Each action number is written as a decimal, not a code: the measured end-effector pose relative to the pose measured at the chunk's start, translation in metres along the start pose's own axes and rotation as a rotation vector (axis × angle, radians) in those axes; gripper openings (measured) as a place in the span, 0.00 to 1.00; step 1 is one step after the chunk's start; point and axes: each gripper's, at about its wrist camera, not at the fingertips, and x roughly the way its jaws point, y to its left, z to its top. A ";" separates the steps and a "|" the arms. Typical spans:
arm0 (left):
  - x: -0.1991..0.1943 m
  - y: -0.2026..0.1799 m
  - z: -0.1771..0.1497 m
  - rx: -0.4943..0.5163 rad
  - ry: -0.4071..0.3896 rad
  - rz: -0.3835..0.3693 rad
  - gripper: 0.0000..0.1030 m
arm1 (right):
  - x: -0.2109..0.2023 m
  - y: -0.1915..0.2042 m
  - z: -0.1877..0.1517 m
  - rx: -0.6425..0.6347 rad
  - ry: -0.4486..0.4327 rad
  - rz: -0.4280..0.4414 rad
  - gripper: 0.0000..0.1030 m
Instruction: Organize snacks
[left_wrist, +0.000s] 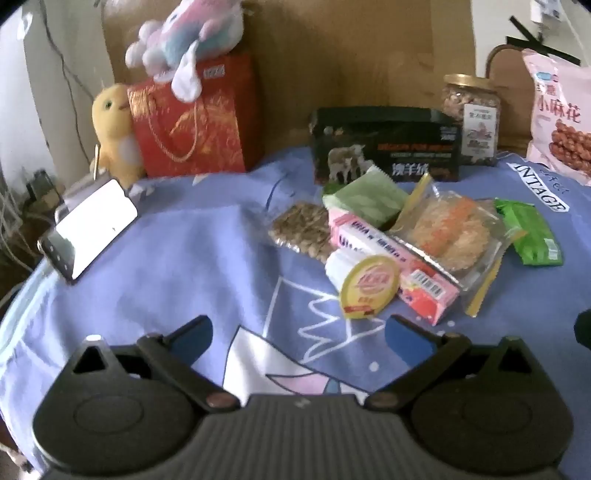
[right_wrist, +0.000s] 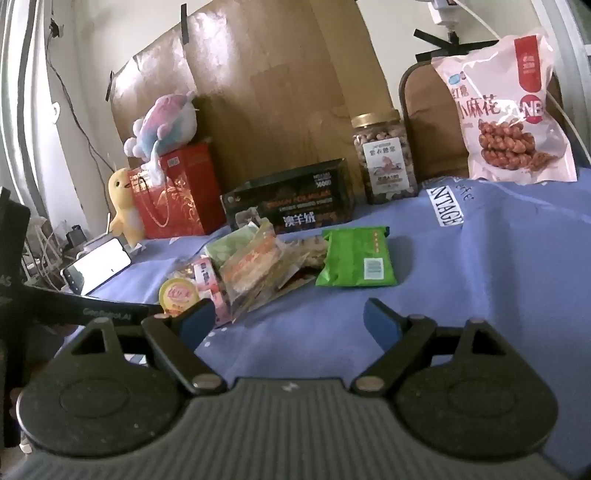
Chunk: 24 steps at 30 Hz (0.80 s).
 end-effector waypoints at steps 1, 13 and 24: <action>0.001 0.009 -0.007 -0.024 -0.012 -0.014 1.00 | 0.000 0.001 0.001 -0.005 0.013 -0.005 0.87; 0.027 0.108 -0.032 -0.376 -0.131 -0.179 0.83 | 0.027 0.028 0.005 -0.121 0.128 0.127 0.49; 0.035 0.116 -0.022 -0.297 -0.125 -0.330 0.56 | 0.089 0.063 0.005 -0.389 0.216 0.045 0.41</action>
